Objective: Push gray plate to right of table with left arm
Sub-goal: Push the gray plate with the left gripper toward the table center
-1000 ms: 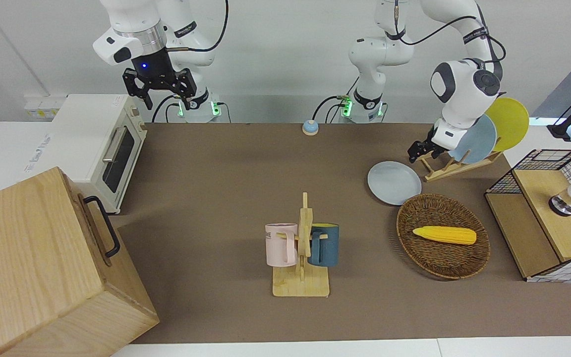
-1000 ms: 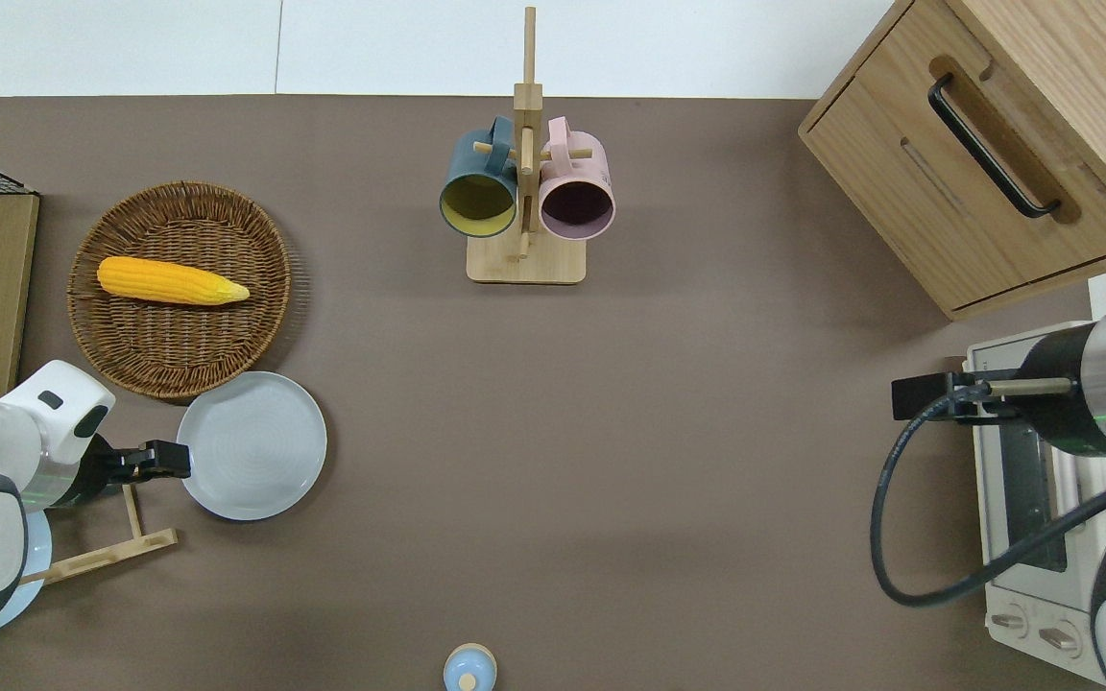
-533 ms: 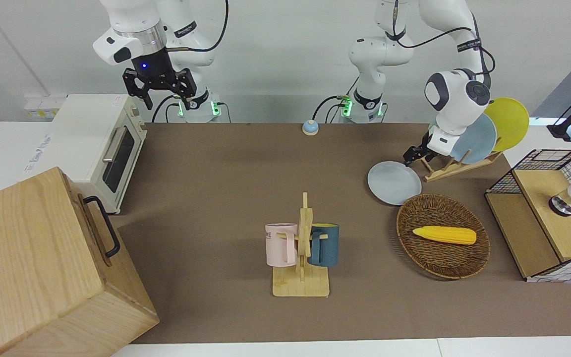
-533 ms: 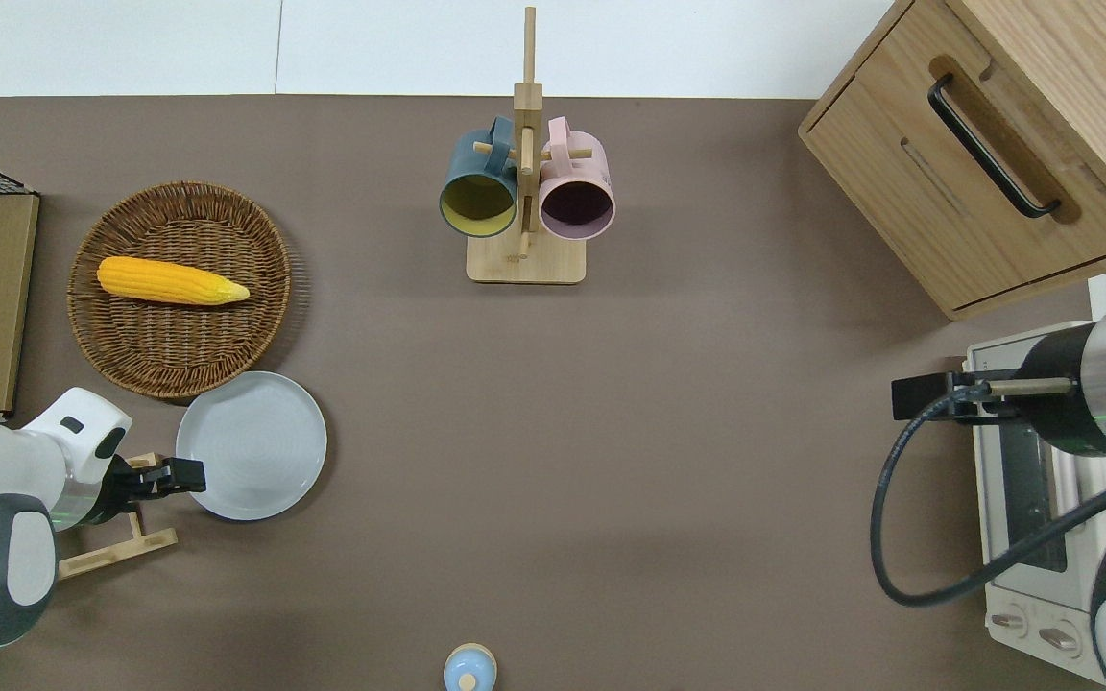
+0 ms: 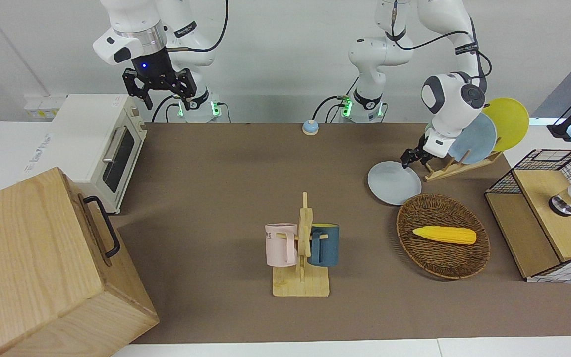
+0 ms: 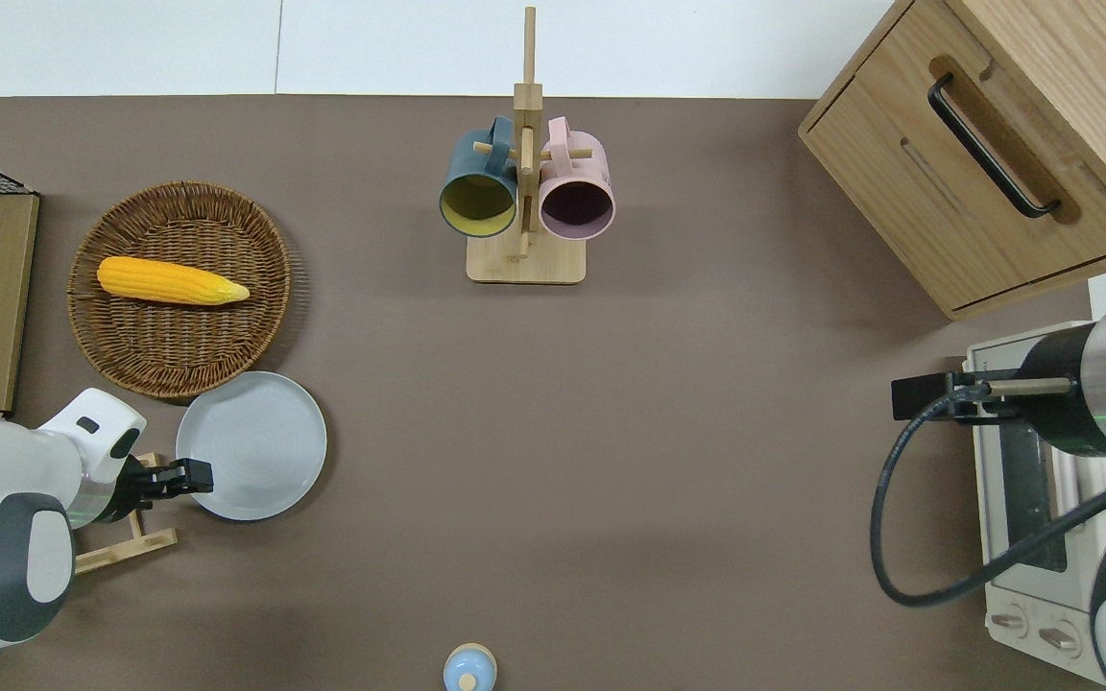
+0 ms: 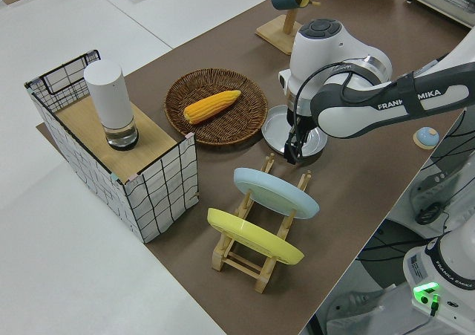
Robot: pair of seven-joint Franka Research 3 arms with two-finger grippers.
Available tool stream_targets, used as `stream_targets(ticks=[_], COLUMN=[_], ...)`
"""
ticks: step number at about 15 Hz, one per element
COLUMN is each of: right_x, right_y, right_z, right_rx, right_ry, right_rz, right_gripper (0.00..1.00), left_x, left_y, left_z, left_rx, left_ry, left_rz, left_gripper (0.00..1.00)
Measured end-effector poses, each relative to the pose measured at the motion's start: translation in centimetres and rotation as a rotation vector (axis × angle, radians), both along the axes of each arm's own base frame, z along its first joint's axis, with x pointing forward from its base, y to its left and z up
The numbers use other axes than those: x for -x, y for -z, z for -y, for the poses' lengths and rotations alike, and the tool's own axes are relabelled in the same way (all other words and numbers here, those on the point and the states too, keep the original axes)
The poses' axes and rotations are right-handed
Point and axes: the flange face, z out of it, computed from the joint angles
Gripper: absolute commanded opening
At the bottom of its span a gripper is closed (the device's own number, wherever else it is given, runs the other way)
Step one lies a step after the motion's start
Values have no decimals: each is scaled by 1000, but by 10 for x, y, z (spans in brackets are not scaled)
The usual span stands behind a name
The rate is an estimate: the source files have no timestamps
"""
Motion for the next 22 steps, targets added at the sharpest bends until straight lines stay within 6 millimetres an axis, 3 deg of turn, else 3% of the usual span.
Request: stream_targets(ticks=[3, 10, 13, 18, 22], right_x=[0, 0, 0, 0, 0], right_y=[0, 0, 0, 0, 0], right_z=[0, 0, 0, 0, 0], right_rx=[0, 0, 0, 0, 0], right_ry=[0, 0, 0, 0, 0], right_rz=[0, 0, 0, 0, 0], right_gripper=[996, 996, 996, 996, 996], left_x=[-2, -9, -11, -12, -13], left_y=[5, 24, 36, 33, 31], left_z=[0, 5, 7, 6, 5], left_rx=[-3, -13, -16, -14, -12], left_ry=[2, 14, 18, 14, 20], left_rz=[7, 18, 15, 23, 31], left_gripper=[579, 487, 356, 146, 35])
